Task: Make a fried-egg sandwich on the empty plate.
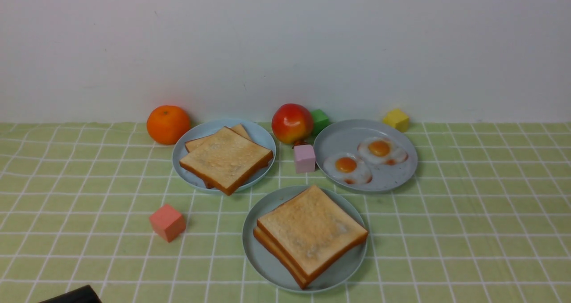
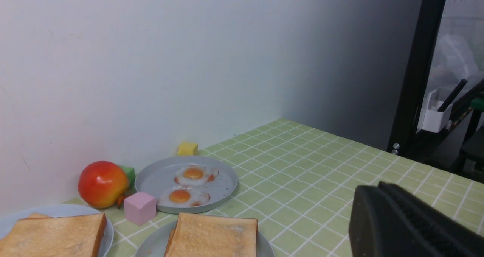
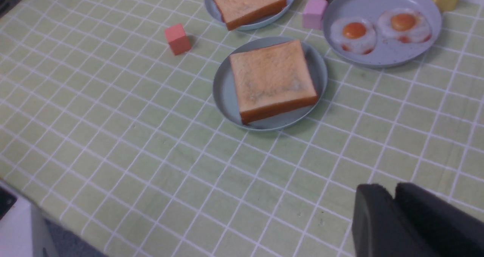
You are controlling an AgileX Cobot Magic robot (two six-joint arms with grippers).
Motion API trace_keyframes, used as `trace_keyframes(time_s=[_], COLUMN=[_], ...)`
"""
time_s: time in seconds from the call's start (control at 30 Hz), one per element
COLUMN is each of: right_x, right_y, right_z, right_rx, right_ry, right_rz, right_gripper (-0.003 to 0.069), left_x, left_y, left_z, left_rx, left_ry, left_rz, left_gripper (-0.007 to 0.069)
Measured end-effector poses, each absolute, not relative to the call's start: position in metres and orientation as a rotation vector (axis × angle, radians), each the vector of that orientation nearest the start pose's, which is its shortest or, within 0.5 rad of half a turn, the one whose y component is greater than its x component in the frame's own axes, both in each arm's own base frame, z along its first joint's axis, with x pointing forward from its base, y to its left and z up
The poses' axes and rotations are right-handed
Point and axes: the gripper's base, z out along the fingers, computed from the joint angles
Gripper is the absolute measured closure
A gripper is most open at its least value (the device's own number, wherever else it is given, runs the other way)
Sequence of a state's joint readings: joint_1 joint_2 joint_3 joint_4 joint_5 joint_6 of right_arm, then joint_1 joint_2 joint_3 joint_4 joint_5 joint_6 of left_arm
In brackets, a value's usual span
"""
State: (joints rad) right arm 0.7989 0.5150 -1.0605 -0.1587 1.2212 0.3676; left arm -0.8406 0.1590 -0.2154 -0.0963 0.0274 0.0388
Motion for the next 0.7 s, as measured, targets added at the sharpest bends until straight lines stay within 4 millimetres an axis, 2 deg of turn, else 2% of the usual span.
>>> trace_keyframes(time_s=[0.1,0.13,0.2,0.33,0.47,0.53,0.6,0.7], right_x=[0.035,0.037,0.042,0.052,0.053,0.053,0.053,0.052], right_y=[0.013,0.013,0.013,0.012,0.008,0.006,0.005,0.005], right_z=[0.41,0.406,0.389,0.337,0.266,0.239,0.213,0.184], right_rx=[-0.31,-0.294,-0.291,-0.184,-0.04,0.002,0.022,0.031], right_ry=[2.096,2.06,1.996,1.88,1.84,1.825,1.825,1.844], right_rz=[0.429,0.396,0.302,0.179,0.146,0.132,0.125,0.12], right_gripper=[0.0618,0.065,0.0669,0.0669,0.0669,0.0669,0.0669,0.0669], left_x=[0.042,0.042,0.042,0.042,0.042,0.042,0.042,0.042], left_y=[-0.047,-0.047,-0.047,-0.047,-0.047,-0.047,-0.047,-0.047], left_z=[0.273,0.272,0.272,0.272,0.272,0.272,0.272,0.272], left_rx=[0.58,0.581,0.581,0.582,0.583,0.583,0.583,0.583], left_ry=[1.396,1.398,1.399,1.4,1.401,1.402,1.402,1.402], left_rz=[-0.729,-0.729,-0.729,-0.729,-0.728,-0.728,-0.728,-0.729], left_gripper=[0.0637,0.0637,0.0636,0.0634,0.0629,0.0627,0.0626,0.0623])
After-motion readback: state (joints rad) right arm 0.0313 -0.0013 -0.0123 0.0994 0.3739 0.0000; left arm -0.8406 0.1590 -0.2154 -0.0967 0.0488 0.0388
